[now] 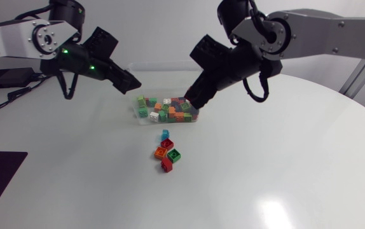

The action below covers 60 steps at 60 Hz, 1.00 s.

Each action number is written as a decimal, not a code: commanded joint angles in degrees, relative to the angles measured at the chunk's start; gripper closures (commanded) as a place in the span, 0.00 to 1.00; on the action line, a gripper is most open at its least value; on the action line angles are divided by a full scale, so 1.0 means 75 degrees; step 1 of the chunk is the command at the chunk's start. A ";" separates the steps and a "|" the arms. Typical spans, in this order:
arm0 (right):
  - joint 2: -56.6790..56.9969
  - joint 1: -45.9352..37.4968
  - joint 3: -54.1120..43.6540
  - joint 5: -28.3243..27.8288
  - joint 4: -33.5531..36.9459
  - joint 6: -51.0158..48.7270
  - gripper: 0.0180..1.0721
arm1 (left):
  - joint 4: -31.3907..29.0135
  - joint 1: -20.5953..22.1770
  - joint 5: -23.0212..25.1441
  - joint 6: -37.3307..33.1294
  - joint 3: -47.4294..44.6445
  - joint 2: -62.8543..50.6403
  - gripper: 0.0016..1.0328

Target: Place the duplo bricks in the container

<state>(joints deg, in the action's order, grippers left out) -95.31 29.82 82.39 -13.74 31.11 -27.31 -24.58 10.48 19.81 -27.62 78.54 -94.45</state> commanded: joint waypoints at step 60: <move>-0.3136 -0.0285 0.3909 0.0144 -0.0867 0.1602 0.68 | 0.0195 0.0571 0.0979 -0.4404 -0.2867 -0.0320 0.05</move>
<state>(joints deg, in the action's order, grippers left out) -116.97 27.94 109.78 -12.80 26.20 -16.60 -23.42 14.17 26.61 -58.06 58.43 -94.91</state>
